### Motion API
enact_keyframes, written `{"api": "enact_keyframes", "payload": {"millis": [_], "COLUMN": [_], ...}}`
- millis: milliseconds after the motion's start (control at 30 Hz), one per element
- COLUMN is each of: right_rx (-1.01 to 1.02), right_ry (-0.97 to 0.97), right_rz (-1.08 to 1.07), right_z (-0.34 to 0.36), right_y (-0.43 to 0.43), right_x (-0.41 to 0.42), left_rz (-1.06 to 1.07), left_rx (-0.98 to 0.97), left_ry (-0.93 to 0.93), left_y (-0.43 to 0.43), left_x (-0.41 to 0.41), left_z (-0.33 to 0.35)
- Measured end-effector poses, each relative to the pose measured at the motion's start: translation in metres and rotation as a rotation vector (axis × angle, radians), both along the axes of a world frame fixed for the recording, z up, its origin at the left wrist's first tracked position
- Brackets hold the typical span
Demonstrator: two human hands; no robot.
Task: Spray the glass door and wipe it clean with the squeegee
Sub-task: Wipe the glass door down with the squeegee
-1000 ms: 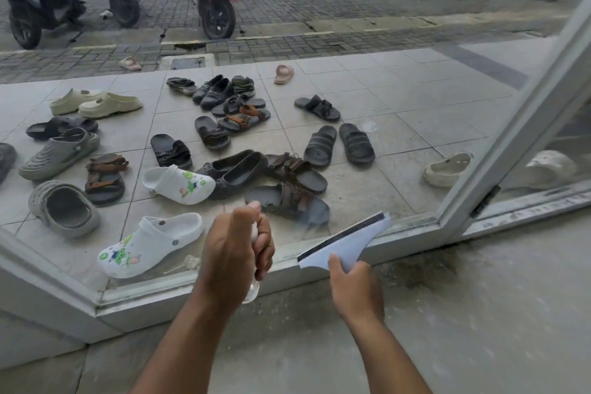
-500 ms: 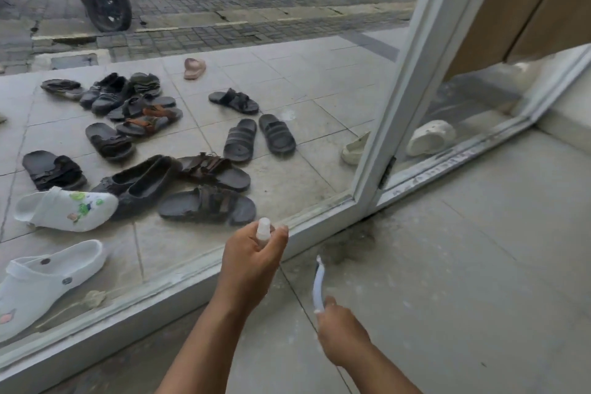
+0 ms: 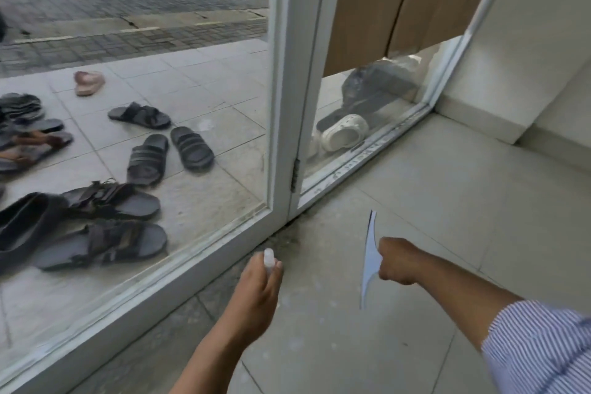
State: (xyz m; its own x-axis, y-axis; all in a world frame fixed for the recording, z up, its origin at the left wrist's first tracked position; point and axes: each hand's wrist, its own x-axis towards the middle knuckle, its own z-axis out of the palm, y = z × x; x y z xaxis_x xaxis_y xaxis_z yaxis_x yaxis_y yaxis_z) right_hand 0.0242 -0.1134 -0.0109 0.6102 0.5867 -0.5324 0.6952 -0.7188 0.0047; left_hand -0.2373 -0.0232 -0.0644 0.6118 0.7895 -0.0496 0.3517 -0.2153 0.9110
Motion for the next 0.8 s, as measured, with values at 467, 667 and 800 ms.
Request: {"api": "enact_keyframes", "payload": {"millis": [467, 667, 800], "right_rx": [0.537, 0.581, 0.347], "right_ry": [0.300, 0.301, 0.164], "right_rz": [-0.311, -0.399, -0.270], "right_z": [-0.087, -0.121, -0.149], "right_y": [0.017, 0.034, 0.021], "right_x": [0.096, 0.115, 0.113], "left_rz": [0.185, 0.181, 0.156], "left_rx": [-0.280, -0.321, -0.217], "left_ry": [0.053, 0.057, 0.113], "left_y": [-0.022, -0.015, -0.011], "left_x": [0.110, 0.151, 0.163], "left_z": [-0.079, -0.103, -0.120]}}
